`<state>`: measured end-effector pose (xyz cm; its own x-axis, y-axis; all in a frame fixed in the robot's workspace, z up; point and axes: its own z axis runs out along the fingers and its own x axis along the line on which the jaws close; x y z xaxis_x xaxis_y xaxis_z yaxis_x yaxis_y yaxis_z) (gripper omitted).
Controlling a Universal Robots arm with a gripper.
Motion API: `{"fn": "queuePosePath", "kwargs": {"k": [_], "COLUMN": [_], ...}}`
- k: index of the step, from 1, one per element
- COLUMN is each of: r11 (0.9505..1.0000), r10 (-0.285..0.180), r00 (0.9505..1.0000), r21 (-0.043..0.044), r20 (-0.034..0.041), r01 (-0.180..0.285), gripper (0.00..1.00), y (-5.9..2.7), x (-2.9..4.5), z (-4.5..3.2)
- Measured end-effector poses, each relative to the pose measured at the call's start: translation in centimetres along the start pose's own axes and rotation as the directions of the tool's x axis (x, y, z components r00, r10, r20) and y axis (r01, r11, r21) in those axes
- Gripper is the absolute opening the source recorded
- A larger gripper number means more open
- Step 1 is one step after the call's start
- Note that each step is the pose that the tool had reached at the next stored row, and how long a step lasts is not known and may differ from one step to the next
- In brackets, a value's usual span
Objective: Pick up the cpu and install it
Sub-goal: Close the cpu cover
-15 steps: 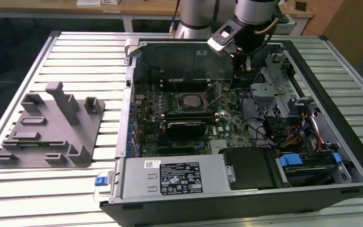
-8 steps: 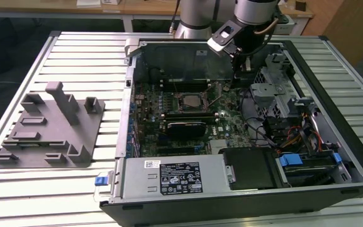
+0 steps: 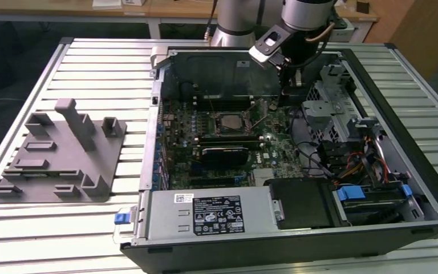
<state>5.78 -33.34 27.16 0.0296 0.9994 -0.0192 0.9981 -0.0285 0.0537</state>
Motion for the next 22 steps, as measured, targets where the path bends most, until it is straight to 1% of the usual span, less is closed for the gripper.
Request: {"fn": "queuePosePath", "kwargs": {"k": [16, 17, 20, 21, 22], "r11": [1.0, 1.0, 1.0, 1.0, 1.0], "r10": [0.0, 0.0, 0.0, 0.0, 0.0], "r00": [1.0, 1.0, 1.0, 1.0, 1.0], "r21": [0.0001, 0.0001, 0.0001, 0.0004, 0.0071], "r20": [-0.0006, -0.0008, -0.0008, -0.0007, -0.0004], "r01": [0.0, 0.0, 0.0, 0.0, 0.0], "gripper": [0.11, 0.11, 0.11, 0.11, 0.11], "y": [-0.16, -0.31, -0.34, -0.35, -0.35], "x": [0.01, 0.01, 0.01, 0.01, 0.01], "z": [0.65, 1.15, 1.24, 1.26, 1.26]}}
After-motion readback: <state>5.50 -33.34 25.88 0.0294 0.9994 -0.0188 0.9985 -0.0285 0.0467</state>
